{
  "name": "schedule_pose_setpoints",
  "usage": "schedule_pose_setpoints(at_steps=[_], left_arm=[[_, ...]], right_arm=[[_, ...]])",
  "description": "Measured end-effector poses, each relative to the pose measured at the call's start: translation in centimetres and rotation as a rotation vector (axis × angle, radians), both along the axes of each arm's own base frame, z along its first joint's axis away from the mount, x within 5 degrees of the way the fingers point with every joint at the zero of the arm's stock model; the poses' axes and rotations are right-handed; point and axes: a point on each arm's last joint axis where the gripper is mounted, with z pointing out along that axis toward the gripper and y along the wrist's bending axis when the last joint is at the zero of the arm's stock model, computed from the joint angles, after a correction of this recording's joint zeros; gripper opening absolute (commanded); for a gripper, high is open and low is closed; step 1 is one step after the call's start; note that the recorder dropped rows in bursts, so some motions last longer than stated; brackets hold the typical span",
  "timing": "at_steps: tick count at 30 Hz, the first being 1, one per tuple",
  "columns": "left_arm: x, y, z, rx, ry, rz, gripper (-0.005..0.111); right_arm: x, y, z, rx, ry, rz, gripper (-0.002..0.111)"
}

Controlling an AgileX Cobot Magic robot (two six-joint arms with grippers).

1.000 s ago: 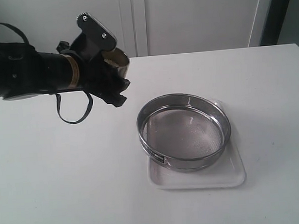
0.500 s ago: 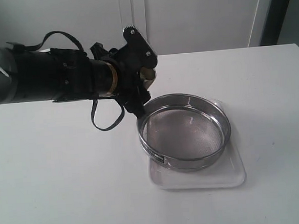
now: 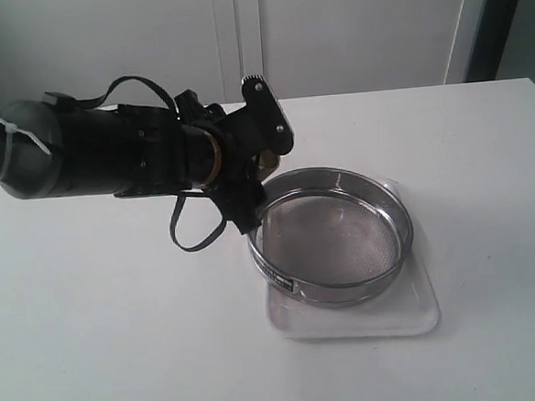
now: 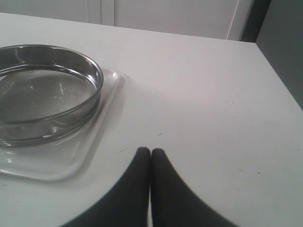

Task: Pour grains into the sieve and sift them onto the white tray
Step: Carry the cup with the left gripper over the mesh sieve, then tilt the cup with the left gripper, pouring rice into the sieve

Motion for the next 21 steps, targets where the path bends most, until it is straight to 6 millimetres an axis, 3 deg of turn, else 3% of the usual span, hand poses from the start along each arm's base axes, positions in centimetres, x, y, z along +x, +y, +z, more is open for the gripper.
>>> schedule_pose_setpoints(at_steps=[5, 12, 21], left_arm=[[-0.3, -0.7, -0.5, 0.062, -0.016, -0.003, 0.0], [-0.4, -2.9, 0.3, 0.133, -0.073, -0.016, 0.0], [-1.0, -4.1, -1.3, 0.312, -0.095, -0.043, 0.0]], right_arm=[[0.0, 0.0, 0.0, 0.0, 0.0, 0.0, 0.0], [0.0, 0.0, 0.0, 0.0, 0.0, 0.0, 0.0], [0.0, 0.0, 0.0, 0.0, 0.0, 0.0, 0.0]])
